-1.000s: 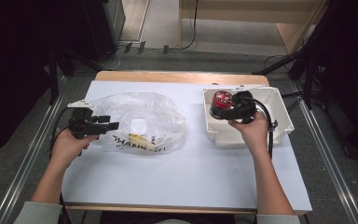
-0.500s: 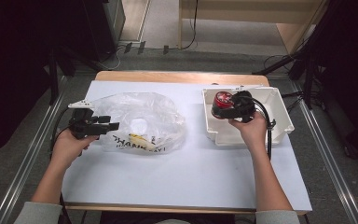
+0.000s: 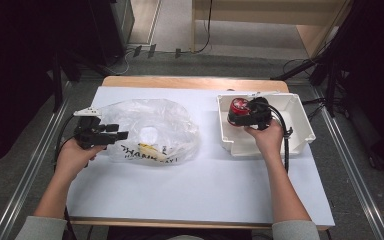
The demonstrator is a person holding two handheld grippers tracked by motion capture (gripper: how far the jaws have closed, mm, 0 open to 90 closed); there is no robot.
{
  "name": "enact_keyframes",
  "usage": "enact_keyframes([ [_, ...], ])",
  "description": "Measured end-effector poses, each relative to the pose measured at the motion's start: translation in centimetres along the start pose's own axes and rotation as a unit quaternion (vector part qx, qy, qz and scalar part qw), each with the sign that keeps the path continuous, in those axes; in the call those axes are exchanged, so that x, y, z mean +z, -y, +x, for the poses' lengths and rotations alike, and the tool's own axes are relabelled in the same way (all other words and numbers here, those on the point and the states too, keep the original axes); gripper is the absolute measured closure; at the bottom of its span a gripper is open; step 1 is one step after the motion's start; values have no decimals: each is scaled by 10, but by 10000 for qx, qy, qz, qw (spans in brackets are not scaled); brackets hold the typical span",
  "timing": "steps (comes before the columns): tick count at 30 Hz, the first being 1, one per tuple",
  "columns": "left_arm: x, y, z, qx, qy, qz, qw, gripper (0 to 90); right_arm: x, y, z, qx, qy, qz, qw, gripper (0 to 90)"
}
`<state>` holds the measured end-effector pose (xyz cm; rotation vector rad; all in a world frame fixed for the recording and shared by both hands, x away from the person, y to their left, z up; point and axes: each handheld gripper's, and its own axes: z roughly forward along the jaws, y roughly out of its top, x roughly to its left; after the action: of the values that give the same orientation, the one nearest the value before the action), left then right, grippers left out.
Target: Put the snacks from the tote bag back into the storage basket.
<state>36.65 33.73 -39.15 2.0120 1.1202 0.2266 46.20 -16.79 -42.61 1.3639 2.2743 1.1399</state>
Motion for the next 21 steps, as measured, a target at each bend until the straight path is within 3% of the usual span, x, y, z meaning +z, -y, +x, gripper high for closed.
enact_keyframes([
  [21, 0, 0, -1, 24, 5, -20, 10000, 415, 15, 2, -11, 25, 269, 4, 9996, 265],
])
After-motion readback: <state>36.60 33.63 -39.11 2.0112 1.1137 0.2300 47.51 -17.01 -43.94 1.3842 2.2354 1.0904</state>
